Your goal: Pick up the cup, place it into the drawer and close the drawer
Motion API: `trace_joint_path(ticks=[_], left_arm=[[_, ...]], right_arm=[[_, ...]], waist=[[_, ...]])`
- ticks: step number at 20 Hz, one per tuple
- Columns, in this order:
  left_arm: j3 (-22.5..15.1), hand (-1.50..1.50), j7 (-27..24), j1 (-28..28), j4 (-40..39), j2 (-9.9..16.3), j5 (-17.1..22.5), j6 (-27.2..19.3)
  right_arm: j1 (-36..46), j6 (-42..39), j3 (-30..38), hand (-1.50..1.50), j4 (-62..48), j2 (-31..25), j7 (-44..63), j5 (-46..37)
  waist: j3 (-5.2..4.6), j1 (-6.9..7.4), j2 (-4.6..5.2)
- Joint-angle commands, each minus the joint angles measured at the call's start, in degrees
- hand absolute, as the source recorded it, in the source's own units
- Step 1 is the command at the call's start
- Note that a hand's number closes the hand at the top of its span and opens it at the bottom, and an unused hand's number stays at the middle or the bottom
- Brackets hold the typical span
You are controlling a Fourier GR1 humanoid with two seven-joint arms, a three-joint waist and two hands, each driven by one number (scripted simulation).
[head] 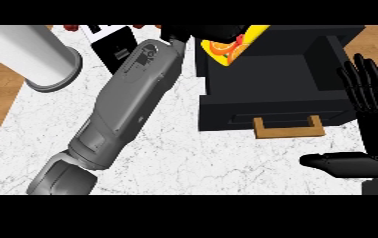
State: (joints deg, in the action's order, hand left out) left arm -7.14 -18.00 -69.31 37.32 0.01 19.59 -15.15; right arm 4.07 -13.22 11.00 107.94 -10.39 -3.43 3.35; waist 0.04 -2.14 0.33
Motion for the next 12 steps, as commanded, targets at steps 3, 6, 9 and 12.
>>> trace_joint_path(ticks=[3,6,9,12], left_arm=[[-6.8,1.5,-1.3,-2.2,-5.7,0.0,5.1,-2.2],[-12.0,1.5,-3.1,-2.4,-8.1,0.0,9.5,-4.6],[-16.5,1.5,-1.3,-2.0,-7.7,0.0,12.0,-7.4],[-20.6,1.5,-1.3,-1.8,-10.7,0.0,11.4,-8.2]], right_arm=[[0.1,1.0,-0.8,-1.5,3.4,0.6,3.5,0.0],[0.2,-0.1,-0.9,-1.5,-1.5,0.9,-1.5,-0.7],[1.0,-1.0,0.1,-1.5,-0.1,-0.9,0.9,0.4],[2.1,-1.1,0.3,-1.5,-0.1,-0.9,0.9,1.3]], waist=[[-0.02,-0.16,0.0],[0.04,-1.53,0.36],[0.02,-1.38,0.21],[0.04,-2.32,0.49]])
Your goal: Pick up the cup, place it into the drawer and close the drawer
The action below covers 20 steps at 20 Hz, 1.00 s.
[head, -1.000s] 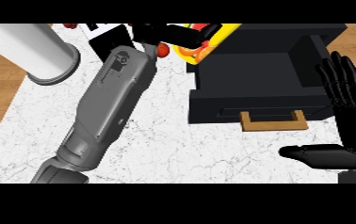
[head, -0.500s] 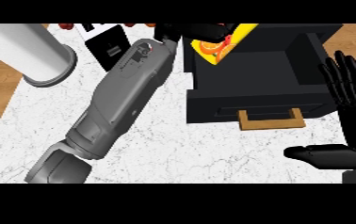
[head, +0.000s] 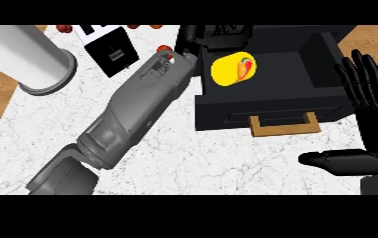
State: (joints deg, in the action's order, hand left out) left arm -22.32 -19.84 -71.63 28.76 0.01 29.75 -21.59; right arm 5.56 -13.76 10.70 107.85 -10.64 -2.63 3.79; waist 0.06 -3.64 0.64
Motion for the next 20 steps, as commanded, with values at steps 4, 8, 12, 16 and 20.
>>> trace_joint_path(ticks=[4,8,12,16,20], left_arm=[[-10.4,-1.5,2.9,0.4,-1.0,0.0,2.8,-2.7],[-12.5,-1.5,3.9,-0.8,-5.3,0.0,2.9,-1.8],[-17.8,-1.5,7.6,-1.3,-3.3,0.0,3.1,-6.9],[-16.9,-1.5,0.7,1.4,-1.2,0.0,5.6,-8.3],[-14.9,-1.5,-0.4,-2.4,-0.3,0.0,7.5,-7.6]], right_arm=[[0.7,0.7,-1.8,-1.5,-0.4,1.3,-0.4,-1.3],[-0.3,-1.1,0.8,-1.5,-1.0,-0.6,-2.1,0.4],[3.9,0.6,-1.1,-1.5,-1.6,0.6,-0.8,-0.9],[0.7,-2.5,0.9,-1.5,-1.7,-0.1,-2.8,3.1],[2.1,-4.7,-1.0,-1.5,-1.1,1.8,0.2,9.1]], waist=[[0.01,-0.51,0.1],[0.04,-1.72,0.51],[0.04,-2.13,0.62],[0.01,-1.33,0.47],[-0.02,-0.38,0.27]])
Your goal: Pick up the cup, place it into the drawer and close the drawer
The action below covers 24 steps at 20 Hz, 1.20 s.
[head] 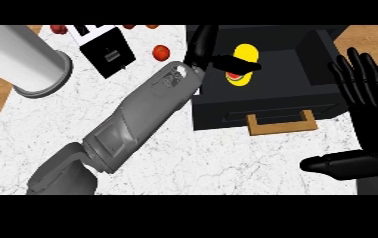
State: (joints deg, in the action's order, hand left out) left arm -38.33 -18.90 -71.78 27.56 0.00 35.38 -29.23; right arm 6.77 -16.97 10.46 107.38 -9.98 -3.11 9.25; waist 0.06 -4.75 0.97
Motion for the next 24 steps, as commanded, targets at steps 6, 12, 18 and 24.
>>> trace_joint_path(ticks=[6,12,18,24], left_arm=[[5.9,-1.5,-3.3,-4.4,0.9,0.0,3.9,0.7],[8.4,-1.5,-0.5,-2.2,5.8,2.2,3.7,0.8],[9.2,-1.5,2.0,4.9,15.2,8.4,2.6,1.3],[11.2,-1.5,4.9,12.9,26.6,15.1,2.4,1.7]], right_arm=[[-2.6,-6.5,-1.0,1.5,4.1,-3.6,2.2,3.5],[-8.3,-10.3,-3.2,1.5,10.8,-7.9,2.4,-3.9],[-6.8,-6.1,-6.6,1.5,8.9,-7.1,2.2,-16.7],[-1.6,-0.9,-10.2,1.5,3.9,-4.7,4.8,-25.4]], waist=[[-0.04,2.6,-0.57],[-0.08,4.14,-1.17],[-0.07,5.55,-1.27],[-0.08,6.58,-1.28]])
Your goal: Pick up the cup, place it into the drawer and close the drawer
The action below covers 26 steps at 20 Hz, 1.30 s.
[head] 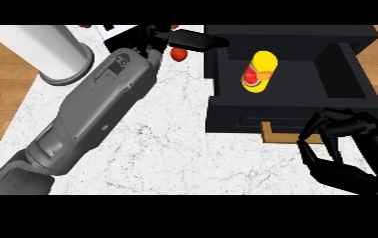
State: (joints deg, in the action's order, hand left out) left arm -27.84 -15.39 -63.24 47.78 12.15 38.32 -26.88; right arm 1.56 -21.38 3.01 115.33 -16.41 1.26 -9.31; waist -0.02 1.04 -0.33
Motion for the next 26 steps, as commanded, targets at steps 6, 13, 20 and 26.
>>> trace_joint_path(ticks=[6,13,20,26], left_arm=[[2.4,-1.5,2.2,13.5,14.4,8.4,0.6,3.6],[4.7,-1.5,4.0,20.1,23.2,14.1,1.3,4.6],[8.7,-1.5,-1.4,30.5,24.1,16.4,1.6,11.4],[10.9,-1.5,2.3,32.6,29.5,18.2,0.9,11.0]], right_arm=[[4.7,8.0,-10.1,1.5,-12.0,1.5,-6.4,-21.6],[12.1,13.8,-17.0,1.5,-26.9,0.4,-7.4,-37.4],[24.2,21.1,-15.5,1.5,-51.0,2.7,-14.7,-42.8],[35.4,29.0,-10.6,1.5,-73.7,7.0,-20.6,-43.4]], waist=[[0.02,0.91,0.28],[0.04,2.27,0.35],[0.04,0.62,0.73],[0.11,0.83,0.78]])
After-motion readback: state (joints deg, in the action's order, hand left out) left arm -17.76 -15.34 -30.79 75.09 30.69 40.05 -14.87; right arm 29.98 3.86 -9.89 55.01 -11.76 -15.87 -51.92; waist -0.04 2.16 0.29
